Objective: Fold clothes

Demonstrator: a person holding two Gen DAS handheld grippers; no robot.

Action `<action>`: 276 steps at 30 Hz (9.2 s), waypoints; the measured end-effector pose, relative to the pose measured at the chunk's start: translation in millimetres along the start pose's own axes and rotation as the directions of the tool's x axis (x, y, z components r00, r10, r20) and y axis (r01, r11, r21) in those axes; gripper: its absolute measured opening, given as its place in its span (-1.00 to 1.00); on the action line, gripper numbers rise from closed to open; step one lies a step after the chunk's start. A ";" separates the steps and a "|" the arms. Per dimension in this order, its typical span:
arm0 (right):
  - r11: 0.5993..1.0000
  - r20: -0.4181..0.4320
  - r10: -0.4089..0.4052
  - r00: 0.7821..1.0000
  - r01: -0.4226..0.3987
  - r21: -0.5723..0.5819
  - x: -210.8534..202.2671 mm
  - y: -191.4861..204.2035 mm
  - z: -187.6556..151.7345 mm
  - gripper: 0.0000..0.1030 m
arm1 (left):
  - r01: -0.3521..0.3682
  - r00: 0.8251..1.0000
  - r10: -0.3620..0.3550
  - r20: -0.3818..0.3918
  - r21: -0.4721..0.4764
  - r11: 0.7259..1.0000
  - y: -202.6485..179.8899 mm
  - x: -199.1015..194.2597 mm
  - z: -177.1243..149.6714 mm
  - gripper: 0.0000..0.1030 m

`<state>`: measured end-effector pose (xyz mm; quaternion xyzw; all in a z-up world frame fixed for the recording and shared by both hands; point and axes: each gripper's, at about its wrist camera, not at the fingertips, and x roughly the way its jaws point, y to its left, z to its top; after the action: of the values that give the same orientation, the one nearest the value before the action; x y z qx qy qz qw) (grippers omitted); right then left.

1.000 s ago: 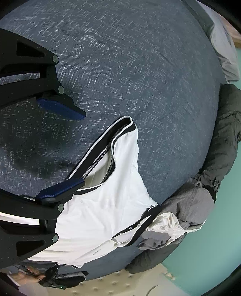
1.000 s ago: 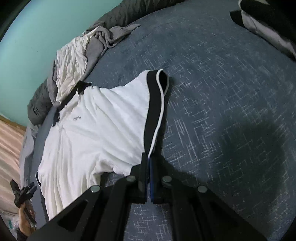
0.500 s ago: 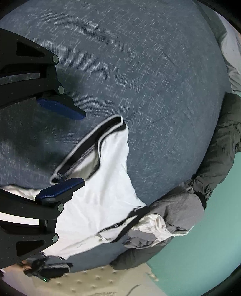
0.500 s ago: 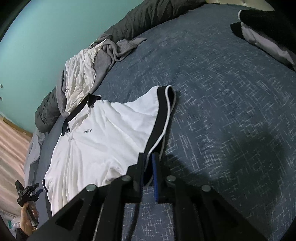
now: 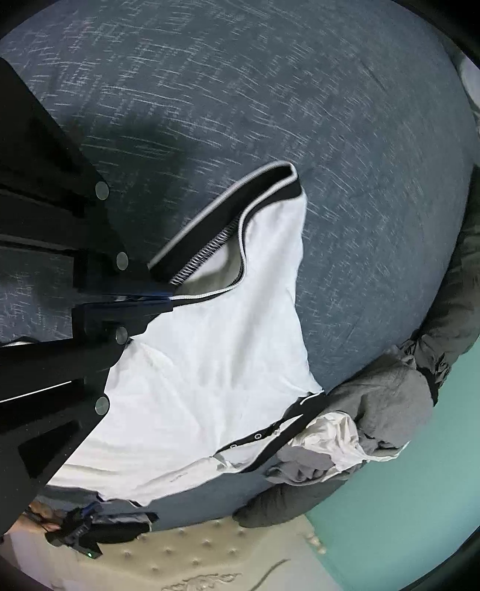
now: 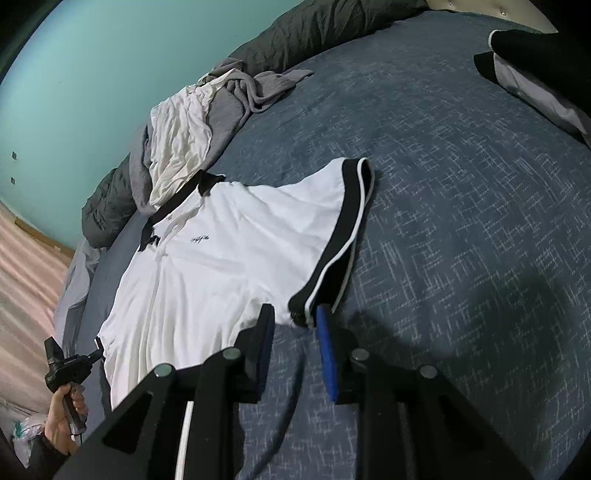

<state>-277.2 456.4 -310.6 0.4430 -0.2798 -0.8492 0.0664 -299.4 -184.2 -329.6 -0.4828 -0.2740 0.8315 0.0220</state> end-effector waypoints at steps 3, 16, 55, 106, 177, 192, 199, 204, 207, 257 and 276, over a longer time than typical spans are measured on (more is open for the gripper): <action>1.000 -0.004 0.002 1.000 -0.002 0.007 -2.3 -0.1 -4.2 -0.56 | 0.001 1.000 -0.001 0.012 -0.014 1.000 5.8 -6.8 -5.6 -0.97; 1.000 -0.138 -0.010 0.990 0.008 -0.016 -8.4 13.9 -24.8 -0.36 | -0.021 1.000 0.019 -0.021 -0.098 0.995 16.1 -14.3 -25.1 -0.83; 0.949 -0.575 -0.113 0.810 -0.084 -0.305 -51.8 116.6 -229.5 -0.09 | 0.029 0.960 0.067 -0.273 0.335 0.942 -58.5 -118.9 -203.7 -0.29; 0.986 -0.441 -0.122 0.889 0.060 -0.153 -148.7 14.5 -199.8 -0.89 | 0.056 0.946 0.057 -0.320 0.333 0.941 -71.9 -106.2 -249.7 -0.11; 0.984 -0.424 -0.120 0.898 0.049 -0.174 -147.4 12.6 -227.3 -0.92 | 0.043 0.965 0.037 -0.258 0.296 0.954 -5.9 -171.0 -282.7 -0.88; 0.988 -0.398 -0.104 0.911 0.048 -0.149 -157.3 5.6 -220.1 -0.92 | 0.062 0.972 -0.014 -0.236 0.198 0.978 8.1 -158.7 -270.1 -0.21; 0.989 -0.397 -0.102 0.912 0.049 -0.142 -157.4 3.3 -215.6 -0.92 | 0.112 0.962 -0.029 -0.273 0.293 0.949 -12.1 -152.0 -281.8 -0.22; 0.988 -0.394 -0.082 0.916 0.024 -0.151 -166.1 5.5 -213.1 -0.92 | 0.094 0.955 0.014 -0.295 0.348 0.933 -15.1 -146.4 -284.6 -0.94; 0.989 -0.385 -0.056 0.921 -0.002 -0.150 -172.8 10.0 -209.6 -0.92 | 0.091 0.961 0.016 -0.277 0.370 0.925 -17.7 -160.1 -282.4 -0.95; 0.997 -0.334 -0.040 0.942 0.015 -0.076 -165.2 3.8 -188.2 -0.32 | -0.011 0.994 0.037 -0.106 0.239 0.971 -49.1 -43.2 -133.2 -0.47; 0.998 -0.371 -0.015 0.928 -0.010 -0.065 -132.0 13.4 -179.8 -0.32 | 0.004 0.996 0.015 -0.086 0.220 0.976 -28.4 -24.5 -98.1 -0.94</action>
<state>-58.0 418.0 -290.1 0.5936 -0.2335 -0.7588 0.1316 -213.0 -124.9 -334.3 -0.5140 -0.1779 0.8349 0.0849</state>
